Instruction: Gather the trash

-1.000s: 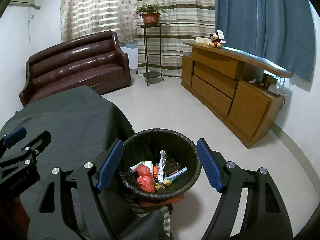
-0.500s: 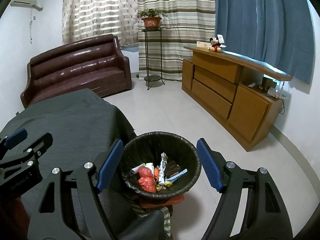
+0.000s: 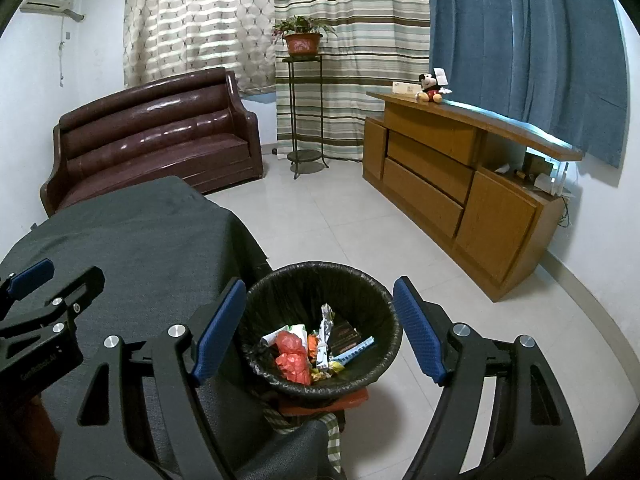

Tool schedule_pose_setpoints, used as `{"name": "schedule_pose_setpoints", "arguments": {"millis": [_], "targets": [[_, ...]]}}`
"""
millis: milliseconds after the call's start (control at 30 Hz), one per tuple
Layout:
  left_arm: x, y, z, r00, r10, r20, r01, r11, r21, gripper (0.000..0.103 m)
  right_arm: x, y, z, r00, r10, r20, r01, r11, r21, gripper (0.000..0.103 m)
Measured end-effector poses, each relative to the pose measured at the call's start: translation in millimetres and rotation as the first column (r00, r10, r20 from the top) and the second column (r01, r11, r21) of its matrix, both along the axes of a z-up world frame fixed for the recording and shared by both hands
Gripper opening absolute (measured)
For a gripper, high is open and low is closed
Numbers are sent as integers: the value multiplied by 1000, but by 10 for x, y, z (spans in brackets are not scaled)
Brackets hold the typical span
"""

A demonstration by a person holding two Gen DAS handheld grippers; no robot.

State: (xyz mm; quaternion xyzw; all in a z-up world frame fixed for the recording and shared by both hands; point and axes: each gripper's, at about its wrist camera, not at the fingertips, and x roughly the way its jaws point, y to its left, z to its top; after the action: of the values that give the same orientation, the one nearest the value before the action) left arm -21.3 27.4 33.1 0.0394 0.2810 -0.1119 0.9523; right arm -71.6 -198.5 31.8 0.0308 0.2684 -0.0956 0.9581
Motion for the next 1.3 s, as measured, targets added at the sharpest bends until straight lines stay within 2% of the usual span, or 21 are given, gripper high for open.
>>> {"name": "schedule_pose_setpoints", "arguments": {"millis": [1300], "targets": [[7, 26, 0, 1000, 0, -1, 0, 1000, -2, 80, -1, 0, 0, 1000, -1, -2, 1, 1000, 0, 74]]}}
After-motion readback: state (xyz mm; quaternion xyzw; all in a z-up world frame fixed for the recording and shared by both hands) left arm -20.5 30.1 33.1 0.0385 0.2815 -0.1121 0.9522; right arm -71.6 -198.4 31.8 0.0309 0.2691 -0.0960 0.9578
